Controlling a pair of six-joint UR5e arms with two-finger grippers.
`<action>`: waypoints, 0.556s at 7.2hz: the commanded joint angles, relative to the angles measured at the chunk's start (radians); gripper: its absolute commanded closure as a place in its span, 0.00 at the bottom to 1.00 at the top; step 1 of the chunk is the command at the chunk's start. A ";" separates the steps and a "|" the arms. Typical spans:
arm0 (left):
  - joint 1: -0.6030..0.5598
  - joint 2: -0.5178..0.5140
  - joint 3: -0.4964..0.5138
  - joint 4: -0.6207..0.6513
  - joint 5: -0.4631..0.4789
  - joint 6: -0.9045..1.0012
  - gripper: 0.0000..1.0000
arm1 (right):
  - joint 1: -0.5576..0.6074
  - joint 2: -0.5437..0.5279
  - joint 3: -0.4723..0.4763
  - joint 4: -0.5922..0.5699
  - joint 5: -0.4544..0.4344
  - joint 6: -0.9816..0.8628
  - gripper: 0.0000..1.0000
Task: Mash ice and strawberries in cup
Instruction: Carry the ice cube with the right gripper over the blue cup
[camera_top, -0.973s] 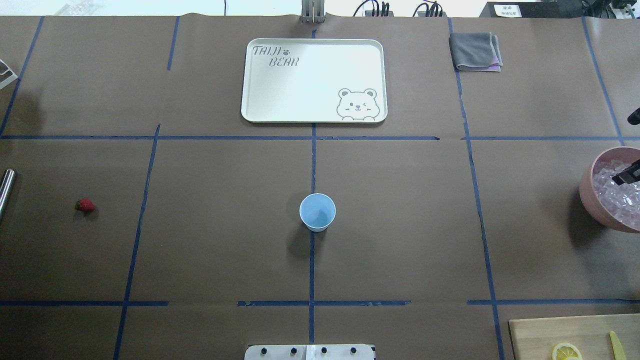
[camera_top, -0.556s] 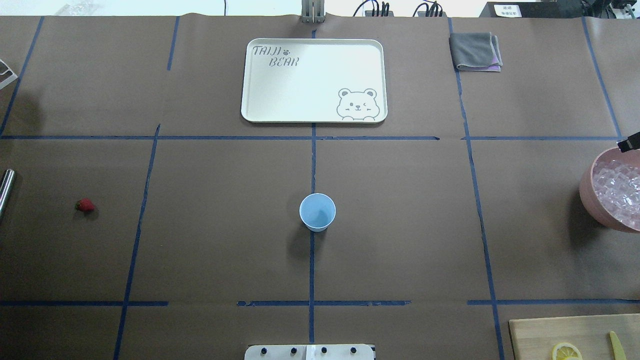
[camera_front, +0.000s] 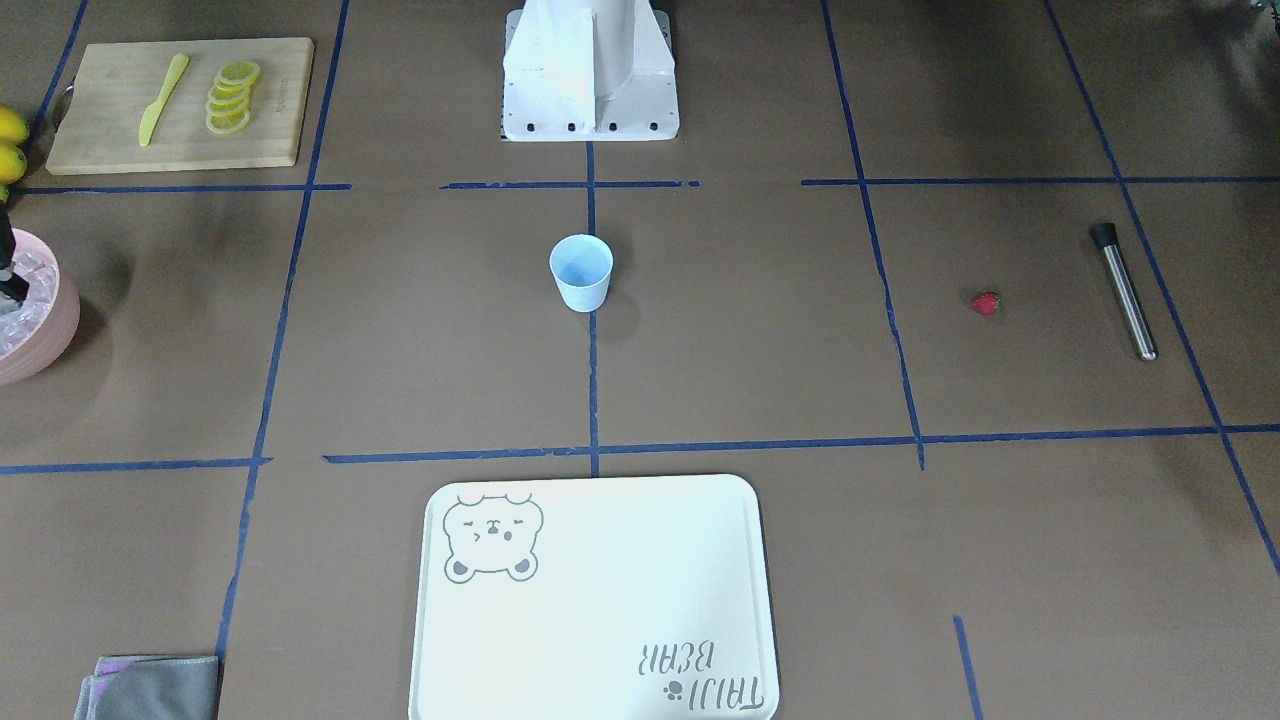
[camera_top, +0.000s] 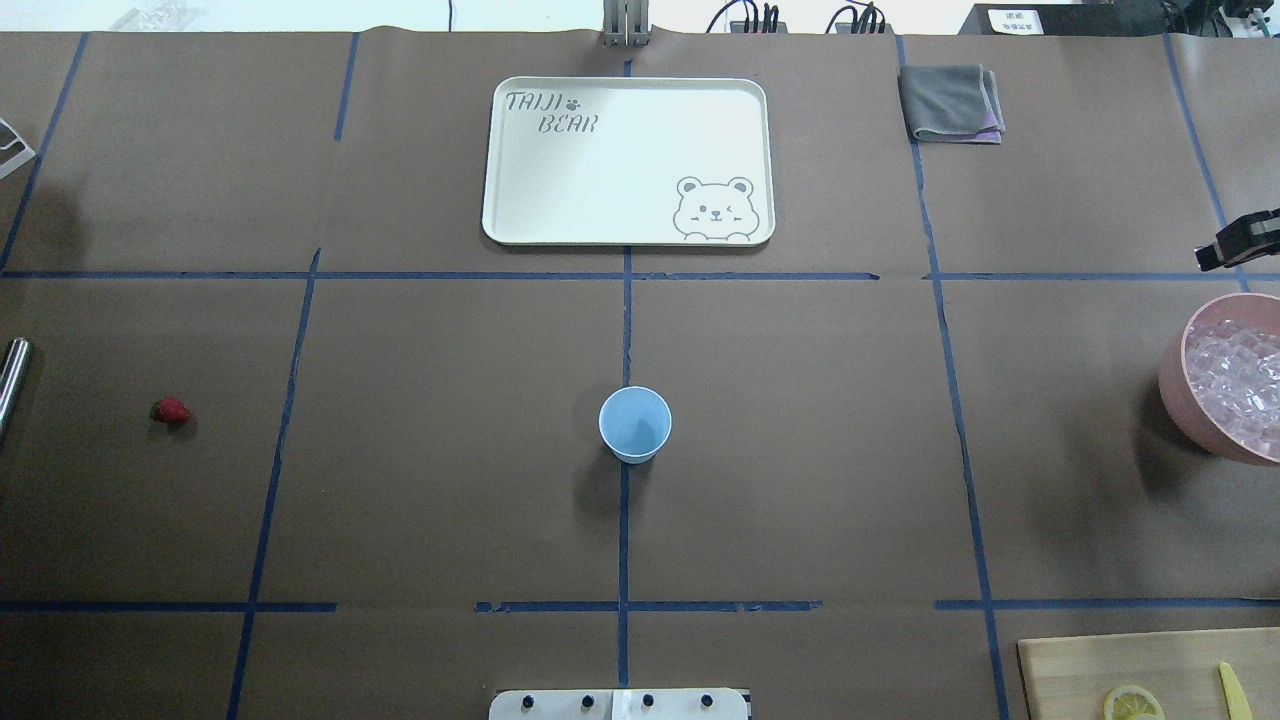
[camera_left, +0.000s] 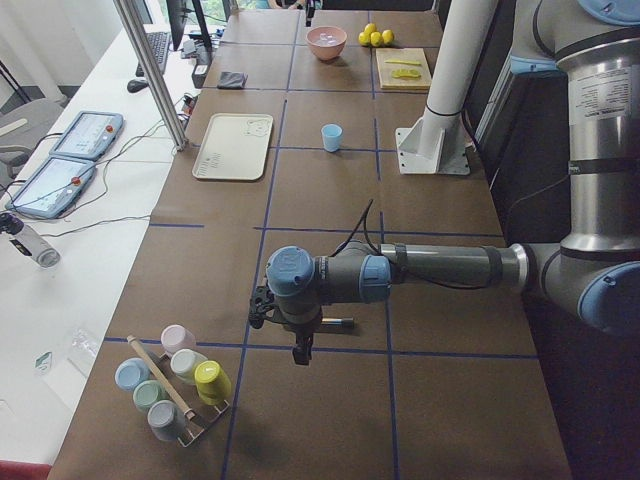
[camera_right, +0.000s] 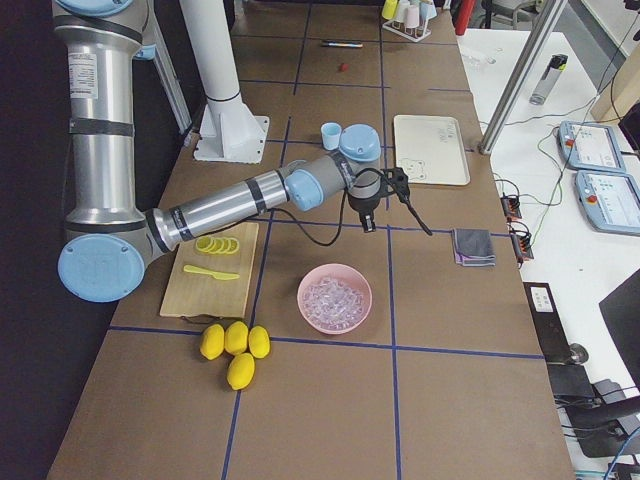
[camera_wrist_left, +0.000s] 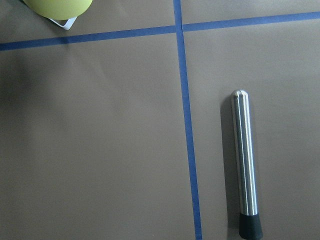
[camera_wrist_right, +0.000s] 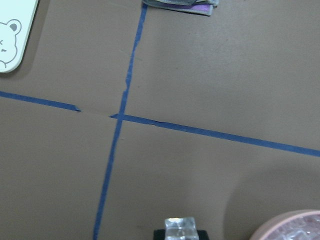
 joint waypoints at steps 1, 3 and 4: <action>0.002 0.000 -0.006 0.000 -0.003 0.000 0.00 | -0.128 0.089 0.036 -0.078 -0.045 0.135 0.99; 0.002 0.000 -0.007 -0.002 -0.003 0.000 0.00 | -0.311 0.211 0.033 -0.079 -0.157 0.354 0.98; 0.002 0.000 -0.006 -0.002 -0.003 0.000 0.00 | -0.423 0.270 0.029 -0.081 -0.226 0.472 0.97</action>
